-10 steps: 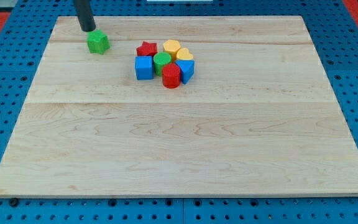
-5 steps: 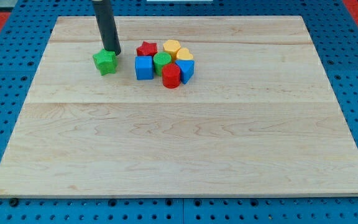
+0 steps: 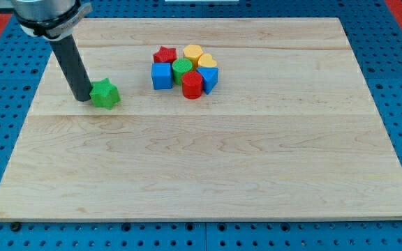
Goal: Push the green star bottom right to the blue cube
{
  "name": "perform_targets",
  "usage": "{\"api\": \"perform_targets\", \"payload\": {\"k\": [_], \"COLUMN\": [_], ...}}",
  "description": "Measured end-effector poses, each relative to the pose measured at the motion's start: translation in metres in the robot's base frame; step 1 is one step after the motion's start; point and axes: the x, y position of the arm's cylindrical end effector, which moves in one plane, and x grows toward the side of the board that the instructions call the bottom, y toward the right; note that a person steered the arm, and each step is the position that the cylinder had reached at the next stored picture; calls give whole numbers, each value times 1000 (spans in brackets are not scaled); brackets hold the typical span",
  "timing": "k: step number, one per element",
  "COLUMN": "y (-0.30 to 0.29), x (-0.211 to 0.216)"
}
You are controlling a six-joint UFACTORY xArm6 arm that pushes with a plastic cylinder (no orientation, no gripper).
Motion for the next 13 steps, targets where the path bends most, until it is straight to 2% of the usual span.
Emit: {"api": "perform_targets", "payload": {"k": [3,6,7,8,9,10,13], "y": [54,96,93,57,57,57,86], "x": [0,37,48,54,47,20,14]}}
